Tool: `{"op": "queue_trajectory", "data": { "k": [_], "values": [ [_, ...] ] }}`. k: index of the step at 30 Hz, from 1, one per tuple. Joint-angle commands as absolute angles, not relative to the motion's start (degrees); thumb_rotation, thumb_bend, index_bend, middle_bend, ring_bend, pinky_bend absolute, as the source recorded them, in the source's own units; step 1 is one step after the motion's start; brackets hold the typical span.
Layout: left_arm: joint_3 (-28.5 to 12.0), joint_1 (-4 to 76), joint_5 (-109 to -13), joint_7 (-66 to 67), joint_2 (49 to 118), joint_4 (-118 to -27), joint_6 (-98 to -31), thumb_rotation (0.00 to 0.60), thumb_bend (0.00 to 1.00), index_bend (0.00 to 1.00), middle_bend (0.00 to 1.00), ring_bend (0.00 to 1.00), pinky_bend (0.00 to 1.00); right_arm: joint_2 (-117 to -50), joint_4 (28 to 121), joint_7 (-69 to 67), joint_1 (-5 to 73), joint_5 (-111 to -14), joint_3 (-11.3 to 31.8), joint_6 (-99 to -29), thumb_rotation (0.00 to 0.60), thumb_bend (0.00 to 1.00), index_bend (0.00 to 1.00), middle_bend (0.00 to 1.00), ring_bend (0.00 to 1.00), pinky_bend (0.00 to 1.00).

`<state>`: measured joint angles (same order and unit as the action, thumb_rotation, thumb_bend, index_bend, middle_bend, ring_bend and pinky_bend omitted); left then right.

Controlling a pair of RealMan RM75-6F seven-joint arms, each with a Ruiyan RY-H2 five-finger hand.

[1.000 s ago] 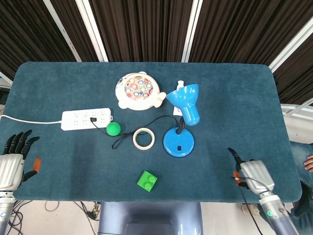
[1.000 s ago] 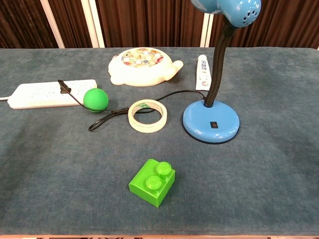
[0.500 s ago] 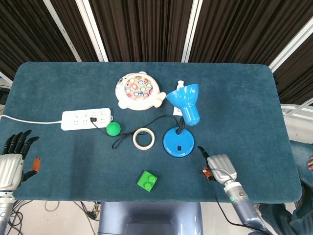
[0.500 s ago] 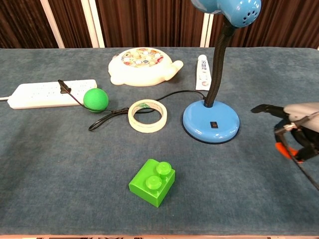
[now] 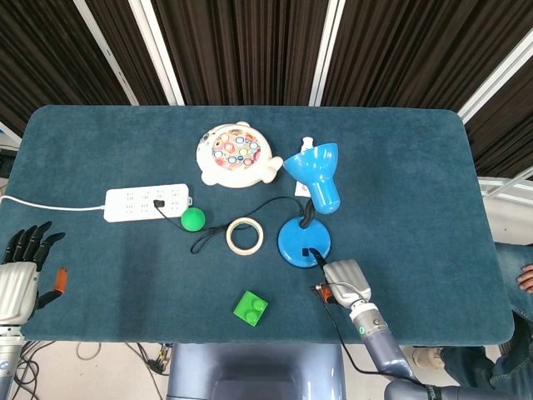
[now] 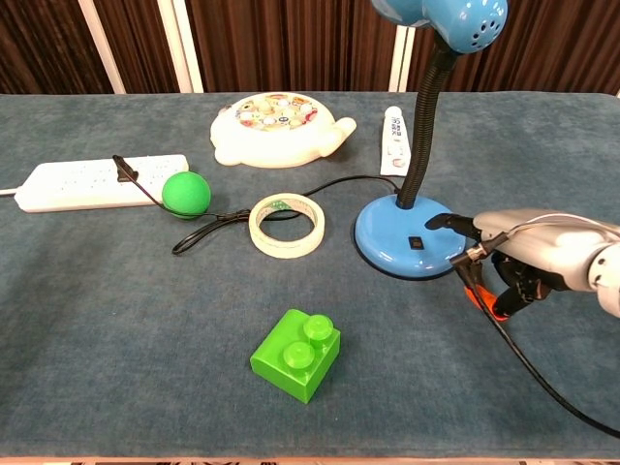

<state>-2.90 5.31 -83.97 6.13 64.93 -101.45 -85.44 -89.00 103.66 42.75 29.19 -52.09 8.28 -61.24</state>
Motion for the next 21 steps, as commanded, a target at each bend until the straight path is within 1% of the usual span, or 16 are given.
{"op": "queue_trajectory", "data": {
  "k": [1, 21],
  "values": [
    [-2.86, 5.22, -84.20, 5.90, 65.08, -101.19, -85.62, 0.600, 0.50, 0.18, 0.03, 0.00, 0.00, -89.56, 103.42, 43.18, 29.73, -51.49, 7.95, -61.78, 0.600, 0.58, 0.00, 0.58, 0.74, 0.85],
    [-1.91, 4.24, -85.22, 4.54, 66.09, -98.67, -86.40, 0.600, 0.50, 0.18, 0.03, 0.00, 0.00, -90.95, 103.30, 44.06, 32.40, -49.14, 6.17, -63.60, 0.600, 0.58, 0.00, 0.58, 0.74, 0.93]
  ]
}}
